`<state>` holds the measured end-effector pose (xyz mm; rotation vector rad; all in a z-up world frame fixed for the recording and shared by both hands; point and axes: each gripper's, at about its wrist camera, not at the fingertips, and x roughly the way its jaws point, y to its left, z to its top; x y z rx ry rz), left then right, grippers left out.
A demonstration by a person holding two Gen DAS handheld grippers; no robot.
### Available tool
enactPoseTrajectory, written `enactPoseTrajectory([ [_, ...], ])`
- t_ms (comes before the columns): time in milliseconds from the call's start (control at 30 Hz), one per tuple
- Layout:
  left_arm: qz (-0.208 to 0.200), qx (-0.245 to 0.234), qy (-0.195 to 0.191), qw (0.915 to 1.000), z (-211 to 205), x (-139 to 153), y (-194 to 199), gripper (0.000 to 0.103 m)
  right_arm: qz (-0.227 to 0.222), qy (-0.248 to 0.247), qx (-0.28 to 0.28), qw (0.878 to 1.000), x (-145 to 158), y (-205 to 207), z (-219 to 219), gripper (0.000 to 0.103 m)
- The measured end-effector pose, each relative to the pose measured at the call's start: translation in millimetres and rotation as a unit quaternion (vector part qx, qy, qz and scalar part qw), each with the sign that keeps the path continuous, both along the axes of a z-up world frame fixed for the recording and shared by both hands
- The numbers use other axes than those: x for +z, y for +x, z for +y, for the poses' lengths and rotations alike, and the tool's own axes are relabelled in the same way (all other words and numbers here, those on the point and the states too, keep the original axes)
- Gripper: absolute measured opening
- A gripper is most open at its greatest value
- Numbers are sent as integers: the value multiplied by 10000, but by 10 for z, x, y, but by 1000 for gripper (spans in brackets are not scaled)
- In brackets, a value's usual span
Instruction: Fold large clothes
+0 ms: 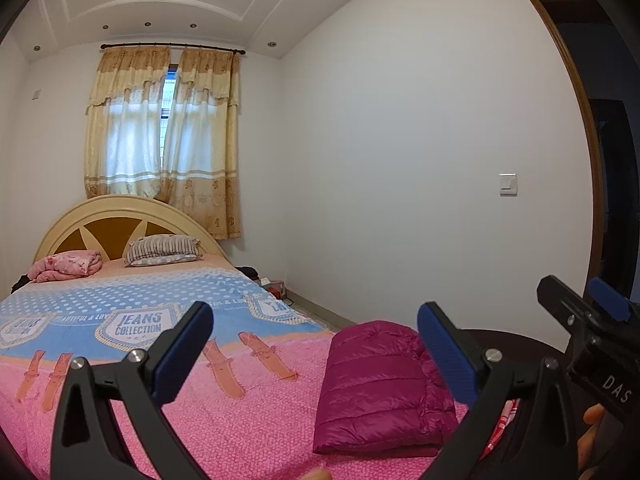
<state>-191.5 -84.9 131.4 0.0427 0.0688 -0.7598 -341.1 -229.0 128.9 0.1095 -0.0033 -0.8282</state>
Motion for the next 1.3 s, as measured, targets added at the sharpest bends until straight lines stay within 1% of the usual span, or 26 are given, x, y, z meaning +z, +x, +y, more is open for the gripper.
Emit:
enactPoseTrajectory([
  [267,37,-22,31,10000,-4,15,8,103,-18,96,-15,10000,-39,-19,-13,95],
  [967,101,-7,53,9999,17,34,22,103,31,93,36,9999,-42,-30,-69,95],
  [1200,25,95,108,9999,15,44,17,103,21,87,33,10000,-36,-35,-85,95],
  [1300,60,128,125,9998,33,53,41,103,27,92,34,9999,-39,-31,-95,95],
])
